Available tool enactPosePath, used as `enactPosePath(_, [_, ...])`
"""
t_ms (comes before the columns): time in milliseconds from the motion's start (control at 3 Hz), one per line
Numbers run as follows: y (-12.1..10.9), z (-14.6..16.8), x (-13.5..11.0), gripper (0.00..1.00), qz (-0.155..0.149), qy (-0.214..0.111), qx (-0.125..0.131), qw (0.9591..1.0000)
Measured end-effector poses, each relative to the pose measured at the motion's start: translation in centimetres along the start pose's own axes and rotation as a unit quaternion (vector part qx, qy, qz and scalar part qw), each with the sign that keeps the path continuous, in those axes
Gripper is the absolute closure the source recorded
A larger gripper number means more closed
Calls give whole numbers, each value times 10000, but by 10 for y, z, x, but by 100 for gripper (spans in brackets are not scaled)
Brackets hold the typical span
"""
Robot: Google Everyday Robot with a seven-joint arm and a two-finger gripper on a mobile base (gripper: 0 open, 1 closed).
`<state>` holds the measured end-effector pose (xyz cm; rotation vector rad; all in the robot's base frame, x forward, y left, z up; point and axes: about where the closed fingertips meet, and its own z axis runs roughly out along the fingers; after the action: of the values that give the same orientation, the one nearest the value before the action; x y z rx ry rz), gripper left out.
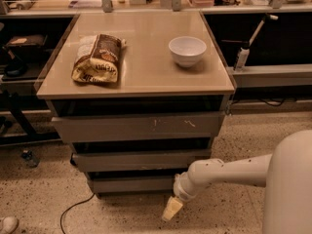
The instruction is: Open bottom drawer
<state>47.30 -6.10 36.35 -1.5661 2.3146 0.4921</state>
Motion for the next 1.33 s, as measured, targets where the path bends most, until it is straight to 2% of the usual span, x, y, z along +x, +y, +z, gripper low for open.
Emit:
enactPosePath(333, [0, 0, 0, 0, 0, -1, 0, 10000])
enactPosePath(667, [-9, 29, 3, 0, 148, -303, 151, 9993])
enactPosePath(1000, [-29, 76, 13, 0, 320, -667, 313, 9968])
enactPosePath(1333, [-44, 104, 26, 0, 410, -812, 417, 9950])
